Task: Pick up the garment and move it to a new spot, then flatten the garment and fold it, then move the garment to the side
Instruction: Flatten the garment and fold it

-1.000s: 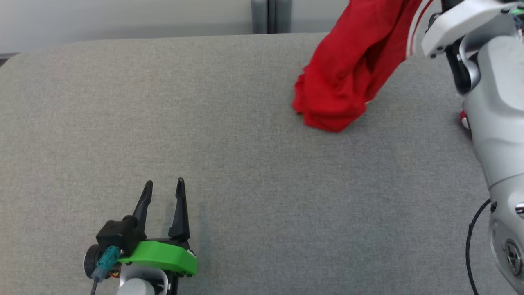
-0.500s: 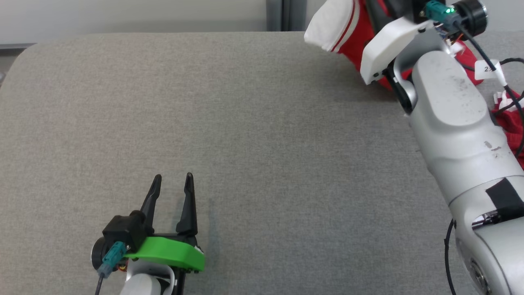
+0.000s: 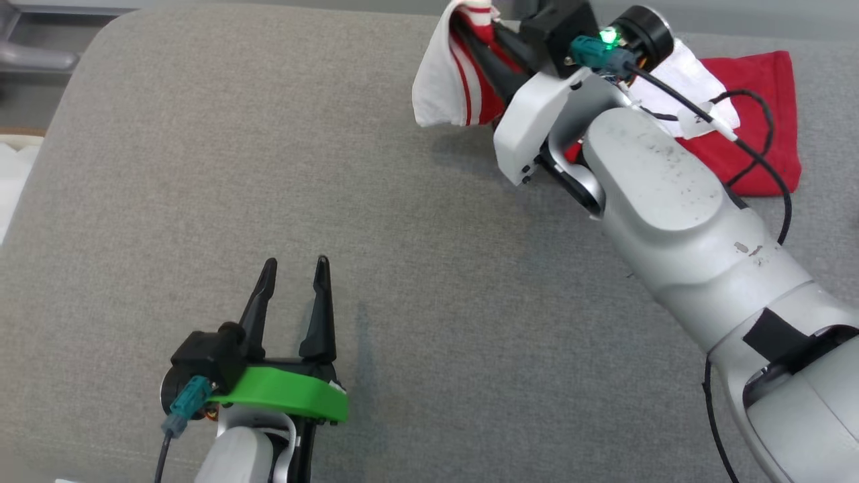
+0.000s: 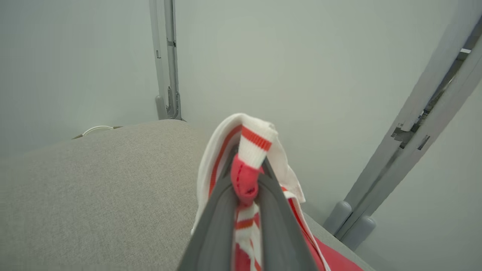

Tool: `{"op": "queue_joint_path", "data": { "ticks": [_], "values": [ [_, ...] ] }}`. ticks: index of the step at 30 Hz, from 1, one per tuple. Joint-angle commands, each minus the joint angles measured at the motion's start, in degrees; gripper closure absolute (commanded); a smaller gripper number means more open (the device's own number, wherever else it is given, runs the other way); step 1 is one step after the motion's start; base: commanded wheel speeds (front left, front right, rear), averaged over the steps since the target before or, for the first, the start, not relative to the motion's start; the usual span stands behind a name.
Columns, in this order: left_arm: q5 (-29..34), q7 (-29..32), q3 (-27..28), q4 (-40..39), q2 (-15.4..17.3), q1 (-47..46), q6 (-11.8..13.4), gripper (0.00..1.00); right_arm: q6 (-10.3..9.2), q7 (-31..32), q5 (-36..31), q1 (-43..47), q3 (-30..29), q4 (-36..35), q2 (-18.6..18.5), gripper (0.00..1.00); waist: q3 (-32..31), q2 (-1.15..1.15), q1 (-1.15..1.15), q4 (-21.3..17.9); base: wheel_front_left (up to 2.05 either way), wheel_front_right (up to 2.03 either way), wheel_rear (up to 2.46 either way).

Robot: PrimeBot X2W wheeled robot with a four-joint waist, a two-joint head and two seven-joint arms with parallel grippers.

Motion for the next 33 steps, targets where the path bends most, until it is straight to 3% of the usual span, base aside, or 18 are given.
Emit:
{"op": "queue_joint_path", "data": {
  "ticks": [1,2,3,9,15,21,27,33],
  "values": [
    [-0.3,-0.2,-0.5,-0.7,0.1,-1.4,0.6,0.0,-0.09,2.9,1.3,-0.3,3.7,0.7,-0.2,0.57,1.7,0.0,0.0,1.5,0.0,0.0,0.0],
    [-0.3,-0.2,-0.6,-0.9,0.1,-1.5,0.7,0.0,-0.09,3.4,1.3,-0.3,5.0,0.8,-0.2,0.04,1.9,0.0,0.0,1.6,0.0,0.0,0.0],
    [-0.3,-0.2,-0.6,-1.0,0.1,-1.7,0.8,0.0,-0.09,3.4,1.3,-0.3,6.1,0.7,-0.1,0.0,2.1,0.0,0.0,1.6,0.0,0.0,0.0],
    [-0.1,-0.2,0.2,-1.6,0.1,-2.1,1.2,0.0,-0.09,2.4,4.0,0.1,9.8,0.9,-0.3,0.0,3.1,0.0,0.0,-0.1,0.0,0.0,0.0],
    [1.0,-0.2,1.4,-1.5,0.1,-2.0,0.9,0.0,-0.09,-2.4,2.6,-0.5,6.4,3.9,-0.1,0.0,2.2,0.0,0.0,-3.2,0.0,0.0,0.0],
    [2.5,-0.2,2.7,-1.0,0.1,-1.3,0.2,0.0,-0.09,-4.6,-2.4,3.3,-2.1,6.4,-0.1,0.0,-0.4,0.0,0.0,-6.5,0.0,0.0,0.0],
    [4.2,-0.2,2.8,-0.3,0.1,-1.5,-0.8,0.0,-0.09,-4.6,-10.9,15.6,-15.7,-2.7,-1.4,0.0,-3.4,0.0,0.0,-9.8,0.0,0.0,0.0],
    [4.7,-0.2,1.9,1.6,0.1,0.0,-1.4,0.0,-0.09,-4.6,-17.8,30.4,-25.5,-12.2,-1.1,0.0,-6.5,0.0,0.0,-12.9,0.0,0.0,0.0]
  ]
}}
